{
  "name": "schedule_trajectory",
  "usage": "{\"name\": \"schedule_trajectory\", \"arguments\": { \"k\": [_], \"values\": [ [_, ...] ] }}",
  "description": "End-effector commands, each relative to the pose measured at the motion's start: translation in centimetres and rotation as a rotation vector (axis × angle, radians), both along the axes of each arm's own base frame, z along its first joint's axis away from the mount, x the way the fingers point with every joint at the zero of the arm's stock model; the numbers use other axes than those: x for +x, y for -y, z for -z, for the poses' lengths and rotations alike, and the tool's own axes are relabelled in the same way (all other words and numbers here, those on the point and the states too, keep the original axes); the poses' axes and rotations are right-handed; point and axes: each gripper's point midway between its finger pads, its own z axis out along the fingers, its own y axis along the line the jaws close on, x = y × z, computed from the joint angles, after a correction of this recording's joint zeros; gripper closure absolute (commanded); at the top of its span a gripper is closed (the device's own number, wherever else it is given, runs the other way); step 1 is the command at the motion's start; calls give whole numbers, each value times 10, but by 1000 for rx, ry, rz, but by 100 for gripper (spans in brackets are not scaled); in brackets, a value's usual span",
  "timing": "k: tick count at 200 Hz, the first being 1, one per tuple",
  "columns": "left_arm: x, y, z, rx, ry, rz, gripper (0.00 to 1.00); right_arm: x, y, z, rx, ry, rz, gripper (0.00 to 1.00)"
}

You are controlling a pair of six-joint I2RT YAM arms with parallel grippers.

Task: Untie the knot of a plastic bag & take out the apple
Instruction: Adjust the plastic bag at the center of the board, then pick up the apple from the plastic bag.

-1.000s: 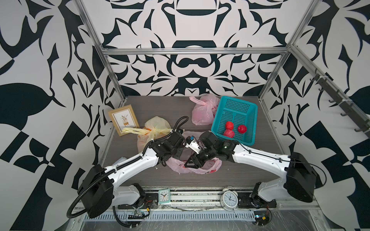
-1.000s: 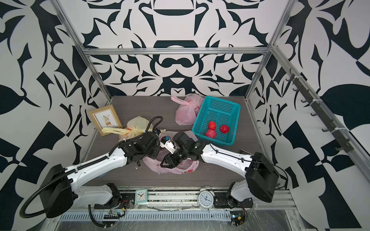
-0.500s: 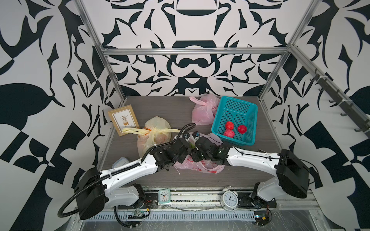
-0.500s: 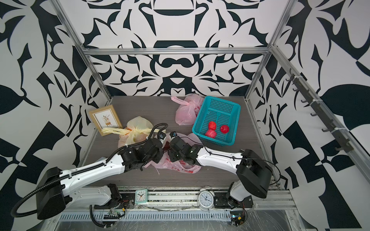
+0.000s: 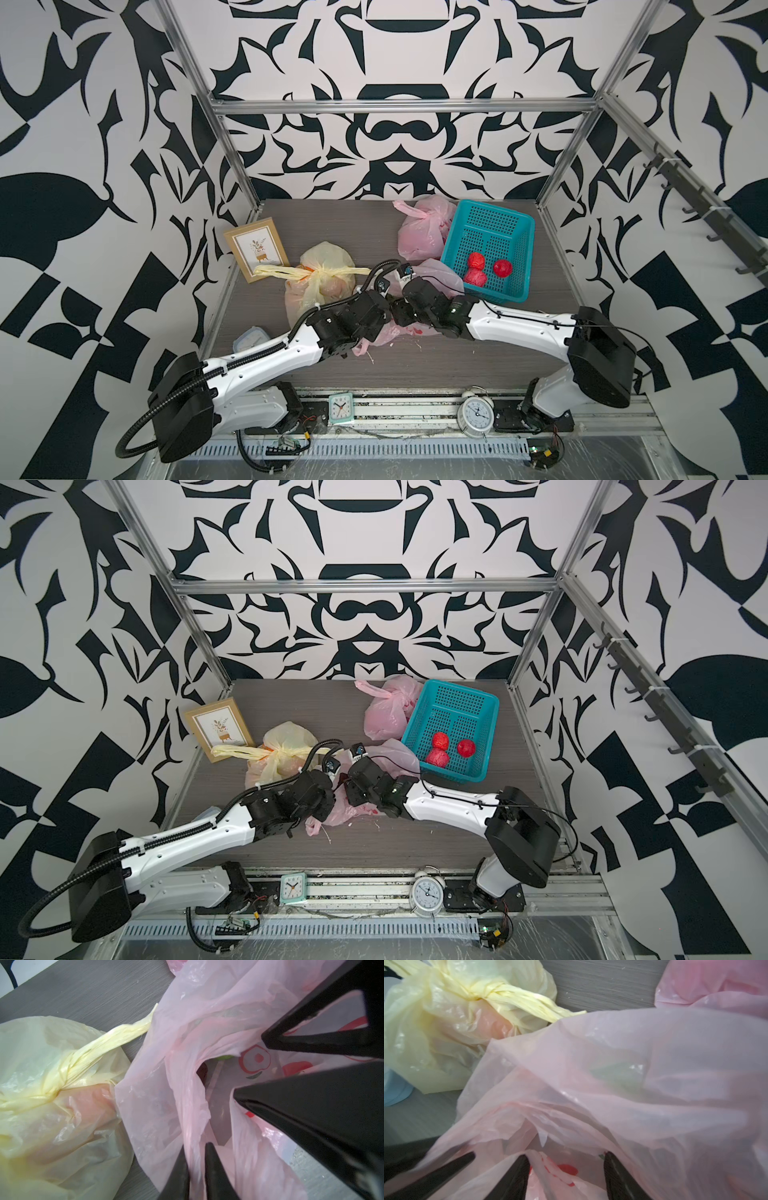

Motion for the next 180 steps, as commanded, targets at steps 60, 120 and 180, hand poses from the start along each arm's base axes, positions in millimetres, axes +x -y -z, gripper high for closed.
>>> {"name": "schedule_trajectory", "arguments": {
  "k": [60,120,180],
  "values": [
    [13,-6,-12,-132,-48,-15,81,-38,-1,-6,76,-119,-143,41],
    [10,-2,-6,-135,-72,4,82,-4,-12,3,16,-57,-53,42],
    [7,-4,1,-124,-87,12,82,40,-3,-13,-36,151,92,34]
  ]
}}
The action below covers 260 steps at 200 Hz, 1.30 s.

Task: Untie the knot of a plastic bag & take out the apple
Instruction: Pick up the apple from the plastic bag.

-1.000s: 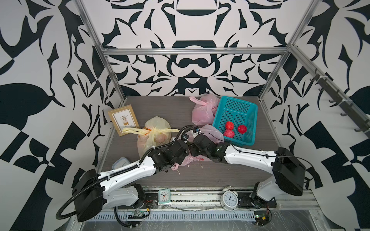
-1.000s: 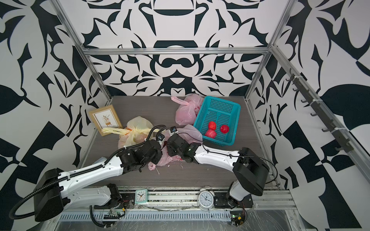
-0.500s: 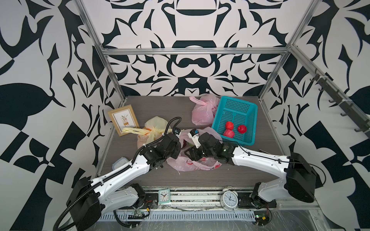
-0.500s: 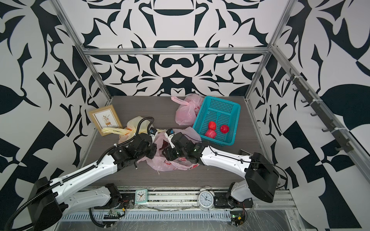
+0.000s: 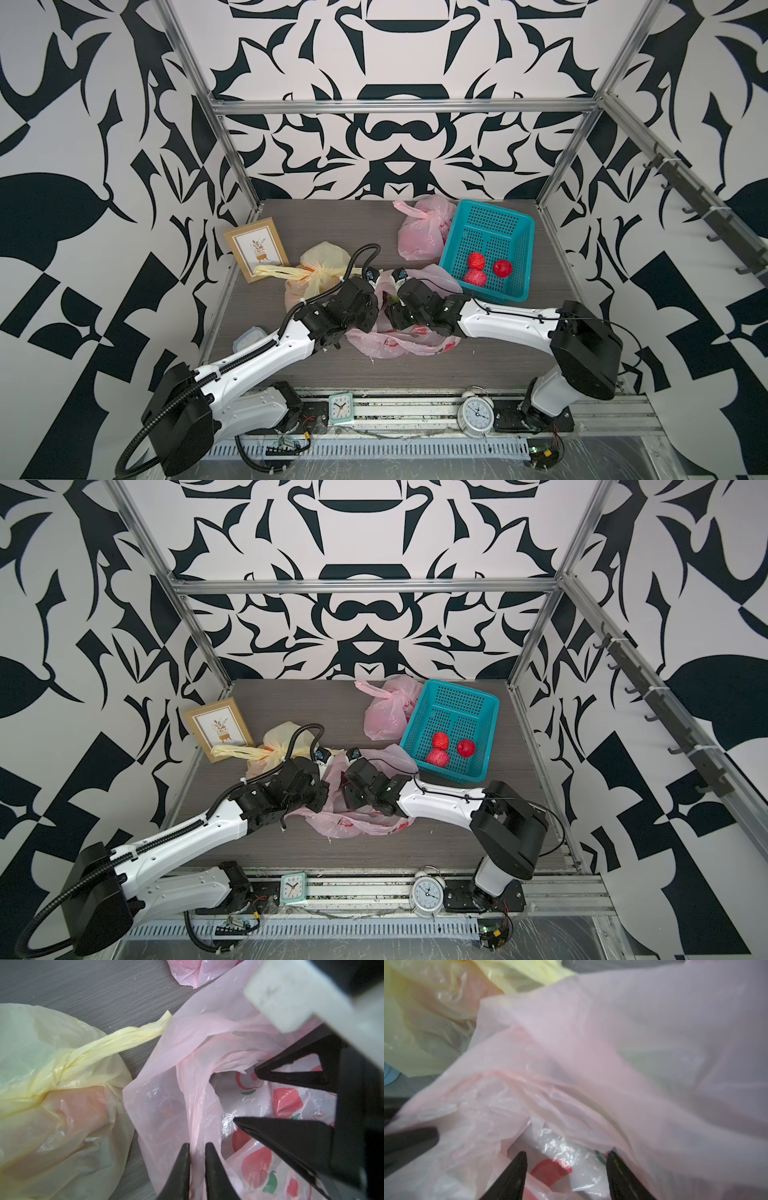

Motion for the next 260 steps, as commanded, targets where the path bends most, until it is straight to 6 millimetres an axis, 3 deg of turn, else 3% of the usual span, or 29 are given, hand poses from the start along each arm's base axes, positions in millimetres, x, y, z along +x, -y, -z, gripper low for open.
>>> {"name": "schedule_trajectory", "arguments": {
  "k": [1,59,135,168,201,230,260],
  "values": [
    [-4,-1,5,0,-10,15,82,32,-2,-42,33,173,76,34],
    [-5,4,6,-16,-14,34,82,66,2,-38,-84,271,158,25],
    [-7,1,3,-25,-3,36,82,99,-2,3,-71,170,176,24],
    [-7,0,2,-22,4,32,82,100,-7,11,-59,140,162,28],
    [-6,-2,0,-19,13,28,82,97,-5,10,-38,119,150,45],
    [-5,-4,0,-3,18,19,82,85,-2,-3,-16,98,125,57],
    [-2,-9,-1,19,26,-4,82,58,5,-24,-8,37,50,60]
  ]
}}
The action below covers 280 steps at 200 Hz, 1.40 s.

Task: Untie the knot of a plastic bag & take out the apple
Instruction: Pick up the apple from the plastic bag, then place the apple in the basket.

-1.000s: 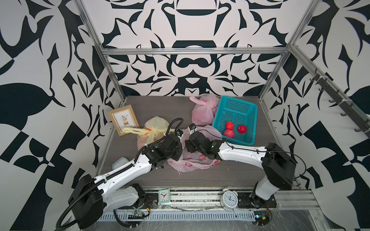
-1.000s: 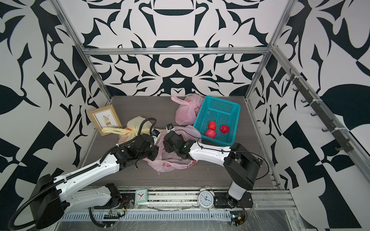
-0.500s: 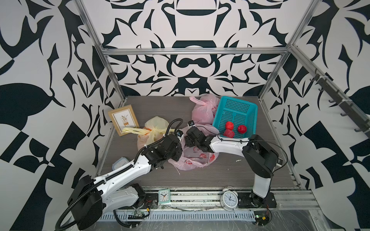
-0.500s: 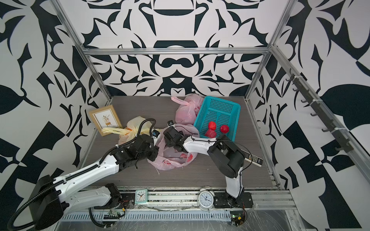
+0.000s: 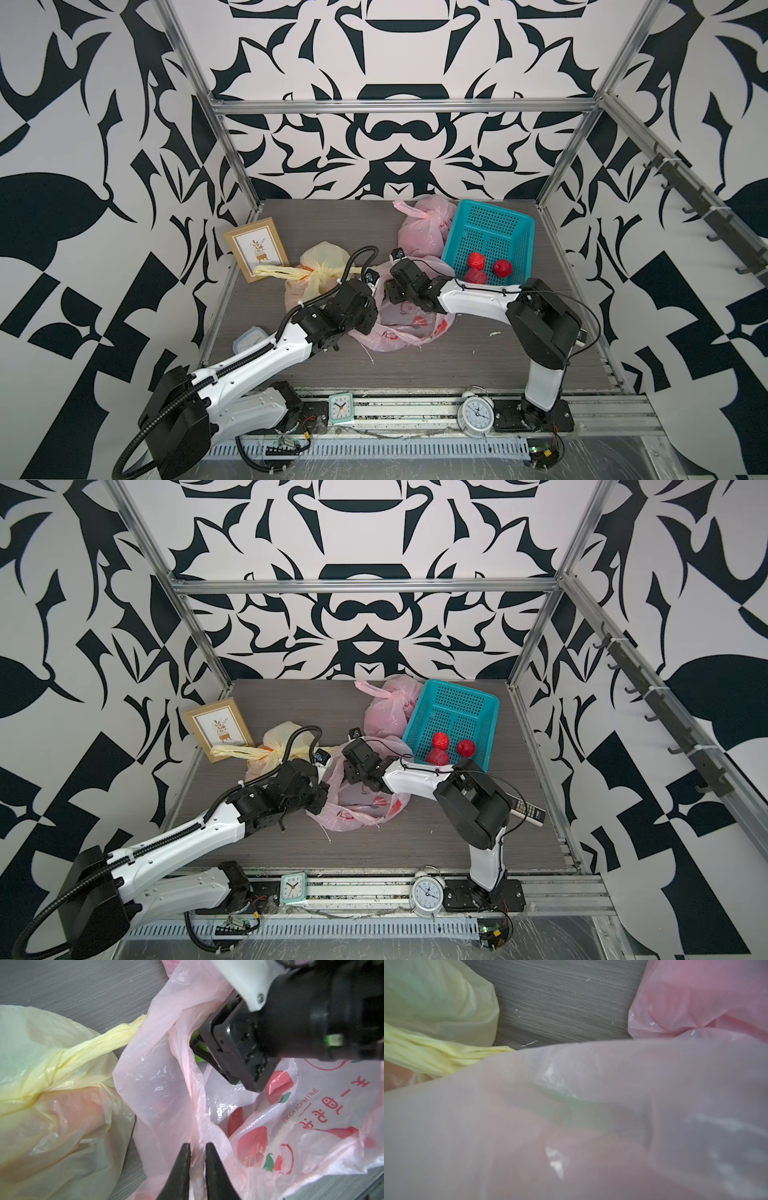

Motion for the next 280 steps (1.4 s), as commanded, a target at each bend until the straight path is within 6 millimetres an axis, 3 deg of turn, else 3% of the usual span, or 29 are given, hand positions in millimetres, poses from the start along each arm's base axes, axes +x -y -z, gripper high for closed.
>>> {"name": "schedule_trajectory", "arguments": {
  "k": [1,81,109,128,142,157,171,189,212,249,264,280],
  "values": [
    [1,-8,-2,28,12,-24,82,-20,4,-40,54,-22,-61,60],
    [19,-7,-20,40,73,-23,81,-112,57,-115,80,-205,-368,59],
    [27,-3,-26,41,108,-19,82,-134,58,-142,146,-187,-459,58],
    [32,4,-32,33,135,4,82,-131,56,-178,249,-69,-461,58],
    [35,9,-34,34,133,17,82,-116,66,-210,293,62,-392,58],
    [38,12,-35,43,128,20,82,-92,90,-236,283,201,-258,56],
    [39,14,-37,45,135,28,82,-67,120,-245,213,290,-102,56],
    [41,18,-46,30,169,51,82,-35,162,-243,92,346,91,56],
    [44,24,-54,31,194,87,81,6,218,-220,-59,327,305,57],
    [41,25,-50,44,148,94,79,67,284,-160,-211,223,497,57],
    [38,20,-45,48,131,81,62,86,304,-134,-266,169,540,57],
    [35,14,-39,57,107,57,30,102,318,-110,-302,122,565,57]
  ]
}}
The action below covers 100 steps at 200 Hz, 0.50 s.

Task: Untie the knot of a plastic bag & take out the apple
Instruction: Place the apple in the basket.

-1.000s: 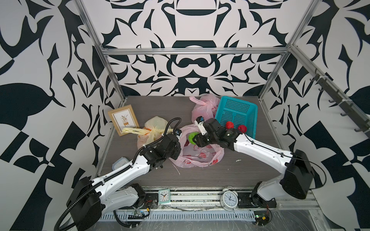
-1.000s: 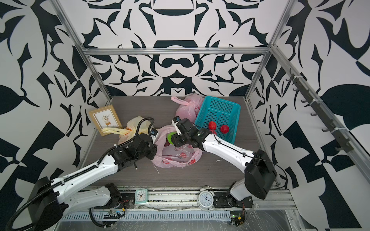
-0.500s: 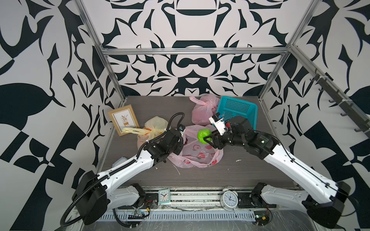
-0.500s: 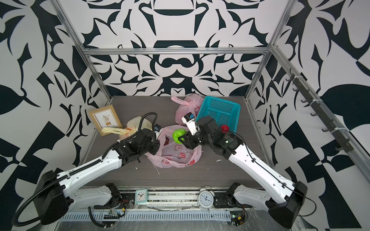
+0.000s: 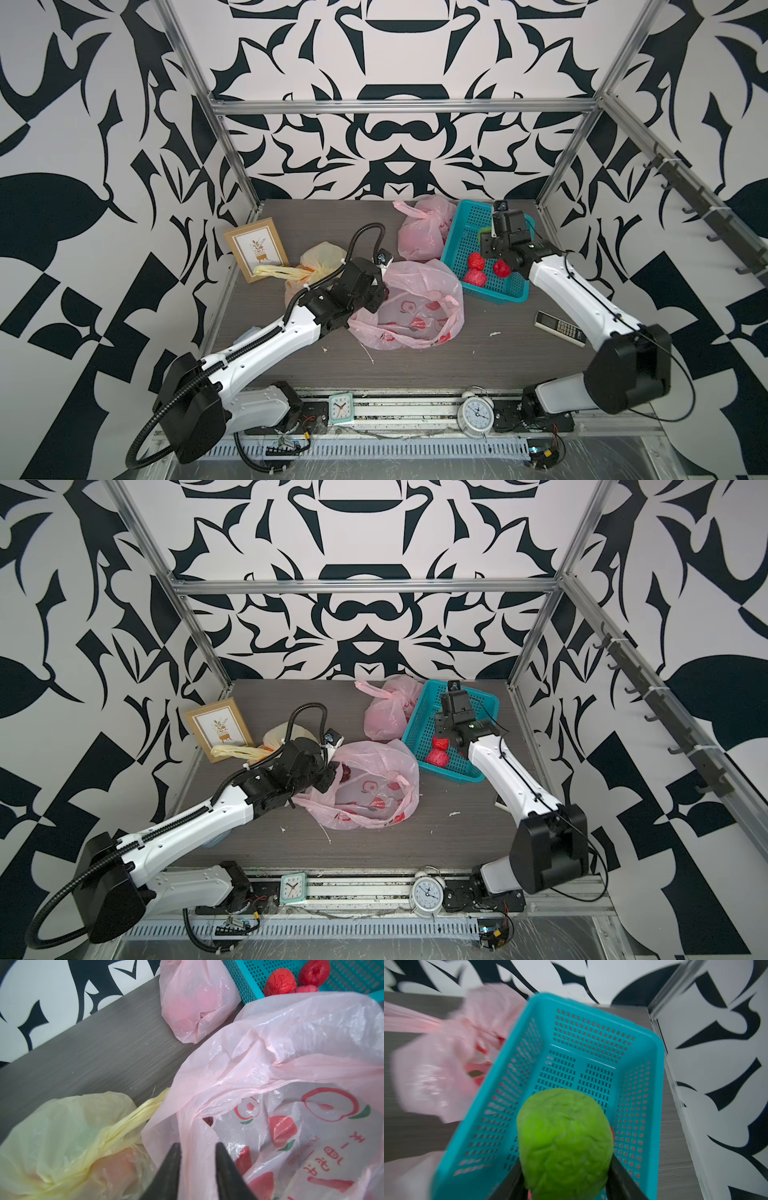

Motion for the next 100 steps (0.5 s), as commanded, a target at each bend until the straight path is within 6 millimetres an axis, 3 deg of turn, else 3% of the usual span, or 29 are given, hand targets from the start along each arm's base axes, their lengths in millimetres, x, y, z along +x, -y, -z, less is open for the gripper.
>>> {"name": "schedule_trajectory", "arguments": {
  "k": [1,14,38,66,69,100],
  "values": [
    [-8,-11,11,24,-53,-23,28,29,26,-2,-62,35,69,57],
    [-9,-14,18,38,-82,-38,11,41,35,17,-48,1,87,57],
    [-10,-21,28,73,-124,-81,0,55,40,45,-23,-56,91,57],
    [-7,-21,35,75,-145,-108,1,68,38,72,-10,-116,79,55],
    [-6,-20,47,101,-167,-115,1,69,38,75,-10,-126,78,54],
    [4,-17,63,126,-195,-153,1,74,36,98,28,-171,71,53]
  ]
}}
